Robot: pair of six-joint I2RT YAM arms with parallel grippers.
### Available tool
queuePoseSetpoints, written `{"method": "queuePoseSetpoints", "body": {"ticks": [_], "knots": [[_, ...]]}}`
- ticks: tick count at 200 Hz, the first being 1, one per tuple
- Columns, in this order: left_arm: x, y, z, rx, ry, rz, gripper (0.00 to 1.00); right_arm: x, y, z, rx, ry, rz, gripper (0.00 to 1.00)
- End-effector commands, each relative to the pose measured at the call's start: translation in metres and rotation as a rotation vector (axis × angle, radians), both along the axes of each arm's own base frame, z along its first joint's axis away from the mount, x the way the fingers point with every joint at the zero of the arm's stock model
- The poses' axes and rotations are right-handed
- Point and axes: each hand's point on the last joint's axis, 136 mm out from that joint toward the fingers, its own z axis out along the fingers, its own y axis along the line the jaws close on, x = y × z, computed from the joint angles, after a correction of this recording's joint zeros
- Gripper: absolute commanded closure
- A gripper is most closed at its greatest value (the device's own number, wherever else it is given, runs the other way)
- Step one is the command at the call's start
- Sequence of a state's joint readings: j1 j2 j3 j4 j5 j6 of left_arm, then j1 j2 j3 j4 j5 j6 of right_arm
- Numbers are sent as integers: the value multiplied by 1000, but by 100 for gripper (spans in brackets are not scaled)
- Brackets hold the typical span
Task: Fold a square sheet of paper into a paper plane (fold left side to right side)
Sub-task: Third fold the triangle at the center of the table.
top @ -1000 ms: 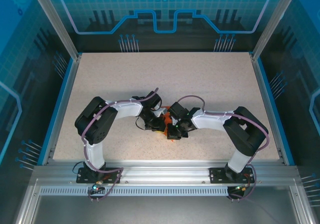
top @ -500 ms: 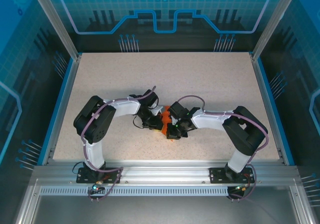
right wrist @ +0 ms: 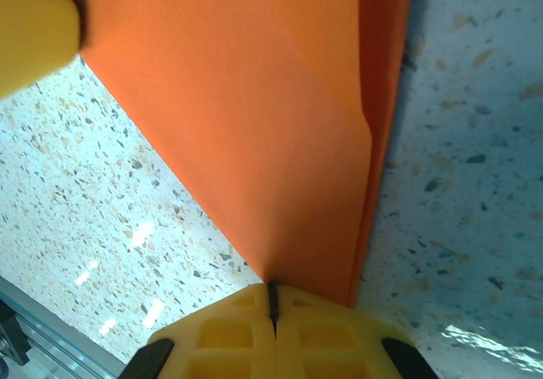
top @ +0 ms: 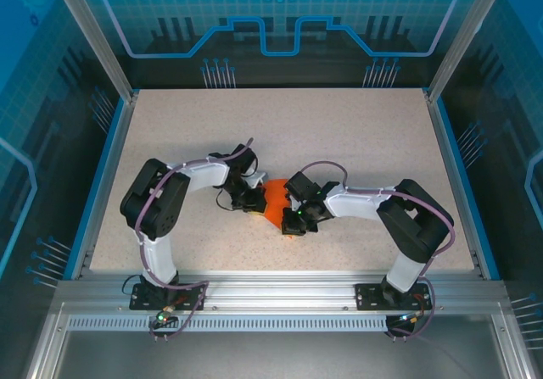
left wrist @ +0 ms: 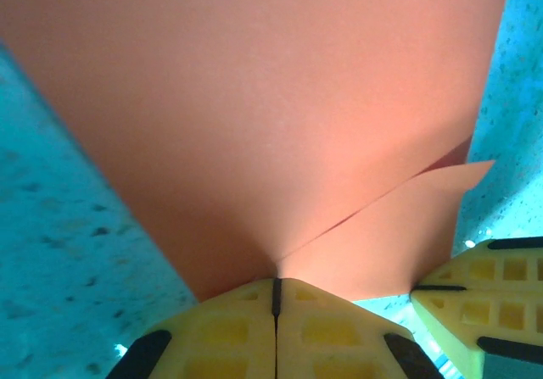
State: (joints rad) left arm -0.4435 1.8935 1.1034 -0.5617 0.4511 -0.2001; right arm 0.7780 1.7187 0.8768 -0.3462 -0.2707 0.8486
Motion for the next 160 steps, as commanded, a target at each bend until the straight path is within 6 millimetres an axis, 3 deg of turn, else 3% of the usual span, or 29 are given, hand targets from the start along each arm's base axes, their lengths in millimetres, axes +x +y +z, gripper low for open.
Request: {"method": "queuePoseSetpoints", "body": {"ticks": [1,65,99,123,149,160], "knots": [[22,46,-17,203,-69,35,93,-49,-61,-44,-260,190,-7,100],[34,63,-7,229,-94,67,91,-47,-57,-41,-247,181,-2,100],[43,60,11,193,-116,90,88,-35,-44,-34,-190,125,8,100],[48,56,32,136,-134,139,81,-17,-26,-15,-106,22,44,100],[49,57,56,95,-150,229,69,-1,-14,11,-47,-98,114,94],[48,60,65,82,-158,265,65,12,-5,32,-16,-174,149,89]]}}
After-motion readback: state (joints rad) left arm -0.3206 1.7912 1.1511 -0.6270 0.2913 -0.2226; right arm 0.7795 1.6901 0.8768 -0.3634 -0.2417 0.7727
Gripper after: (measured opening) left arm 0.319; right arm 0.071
